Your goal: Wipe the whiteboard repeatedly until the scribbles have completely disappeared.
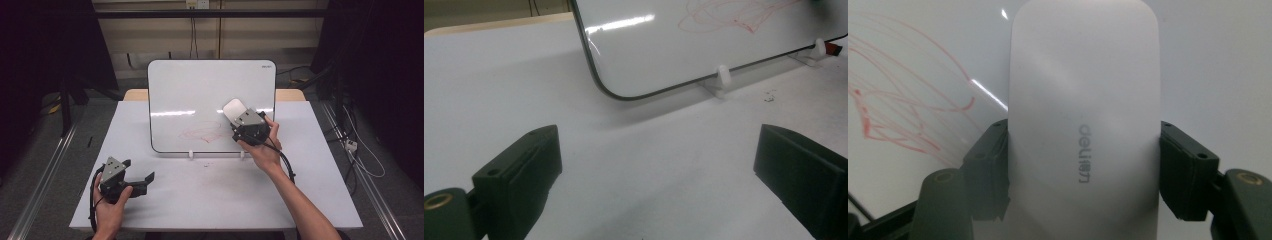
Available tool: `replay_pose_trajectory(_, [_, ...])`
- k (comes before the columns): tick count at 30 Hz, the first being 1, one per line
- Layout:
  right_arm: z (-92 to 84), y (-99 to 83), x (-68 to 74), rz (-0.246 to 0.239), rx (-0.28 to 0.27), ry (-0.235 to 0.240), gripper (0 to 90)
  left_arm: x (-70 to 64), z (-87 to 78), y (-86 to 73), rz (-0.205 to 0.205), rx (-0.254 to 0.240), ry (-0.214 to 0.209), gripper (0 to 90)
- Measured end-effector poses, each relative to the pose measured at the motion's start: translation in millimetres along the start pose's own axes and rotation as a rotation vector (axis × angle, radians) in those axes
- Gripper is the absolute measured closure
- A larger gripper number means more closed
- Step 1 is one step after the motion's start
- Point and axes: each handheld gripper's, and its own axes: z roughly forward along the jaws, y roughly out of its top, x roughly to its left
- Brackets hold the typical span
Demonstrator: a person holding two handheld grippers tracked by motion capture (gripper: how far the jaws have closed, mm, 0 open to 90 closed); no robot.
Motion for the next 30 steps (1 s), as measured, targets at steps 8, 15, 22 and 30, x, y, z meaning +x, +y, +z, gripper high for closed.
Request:
replay_pose_trajectory(8, [3.8,-0.9,1.8,-0.01,0.015,-0.015,31.8,-1.0,0.6,-0.3,-0.004,-0.001,-0.005,5.4])
replay_pose_trajectory(15, [4.2,-1.5,5.5,-0.007,0.014,-0.036,31.7,-0.8,-0.1,0.1,-0.005,-0.005,-0.003,5.4])
replay_pose_trajectory(22, [3.9,-2.5,14.4,-0.029,0.021,-0.025,31.8,-0.8,-0.6,0.2,-0.003,-0.005,-0.002,5.4])
replay_pose_trajectory(30, [5.0,-5.5,44.4,-0.105,0.024,0.018,31.7,-1.0,-0.3,0.2,0.0,-0.003,-0.002,5.4])
